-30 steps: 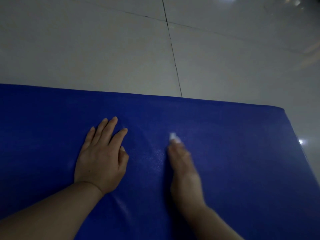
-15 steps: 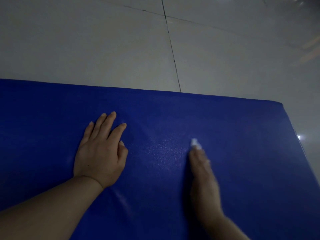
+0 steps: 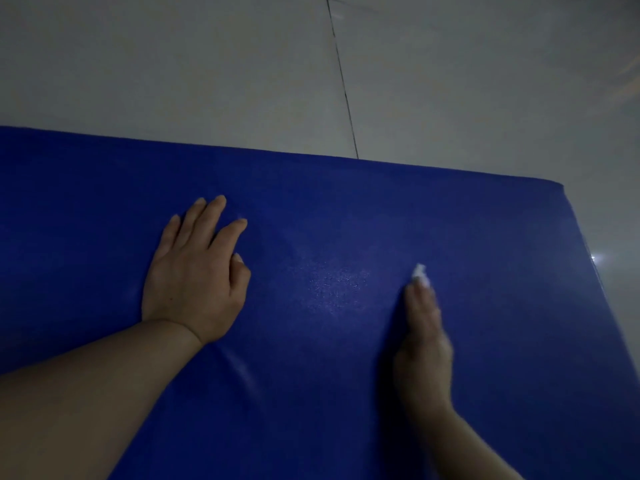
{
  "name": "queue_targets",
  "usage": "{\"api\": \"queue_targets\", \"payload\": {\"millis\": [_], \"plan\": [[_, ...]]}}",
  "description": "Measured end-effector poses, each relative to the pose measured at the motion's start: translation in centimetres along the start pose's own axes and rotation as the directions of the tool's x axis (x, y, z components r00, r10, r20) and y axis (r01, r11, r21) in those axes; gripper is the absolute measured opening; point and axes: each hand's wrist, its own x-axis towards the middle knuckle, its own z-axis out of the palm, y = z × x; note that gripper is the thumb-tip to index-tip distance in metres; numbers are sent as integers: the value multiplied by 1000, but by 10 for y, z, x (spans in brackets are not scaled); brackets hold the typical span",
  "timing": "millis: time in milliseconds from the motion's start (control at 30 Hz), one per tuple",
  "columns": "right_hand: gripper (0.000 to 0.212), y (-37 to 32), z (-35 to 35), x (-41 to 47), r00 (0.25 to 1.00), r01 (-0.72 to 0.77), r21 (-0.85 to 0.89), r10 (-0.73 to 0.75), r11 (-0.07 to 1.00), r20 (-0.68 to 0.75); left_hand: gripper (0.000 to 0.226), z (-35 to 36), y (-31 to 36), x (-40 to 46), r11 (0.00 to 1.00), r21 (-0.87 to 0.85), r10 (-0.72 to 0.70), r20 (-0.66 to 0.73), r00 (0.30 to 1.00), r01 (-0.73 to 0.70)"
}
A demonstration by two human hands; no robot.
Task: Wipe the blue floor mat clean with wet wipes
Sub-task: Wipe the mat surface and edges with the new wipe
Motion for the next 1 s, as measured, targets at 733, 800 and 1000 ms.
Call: {"api": "queue_targets", "payload": {"millis": [733, 800, 1000], "plan": [[60, 19, -18, -47, 863, 417, 94, -426, 904, 272, 54, -2, 1, 0, 1000, -31, 3, -21, 1000, -4], [63, 30, -19, -45, 906, 354, 73, -361, 933, 220, 51, -1, 2, 1, 1000, -12, 6, -21, 1000, -7], [63, 34, -16, -45, 904, 367, 78, -375, 927, 203, 40, -8, 11, -12, 998, 15, 60, 5, 998, -60]]}}
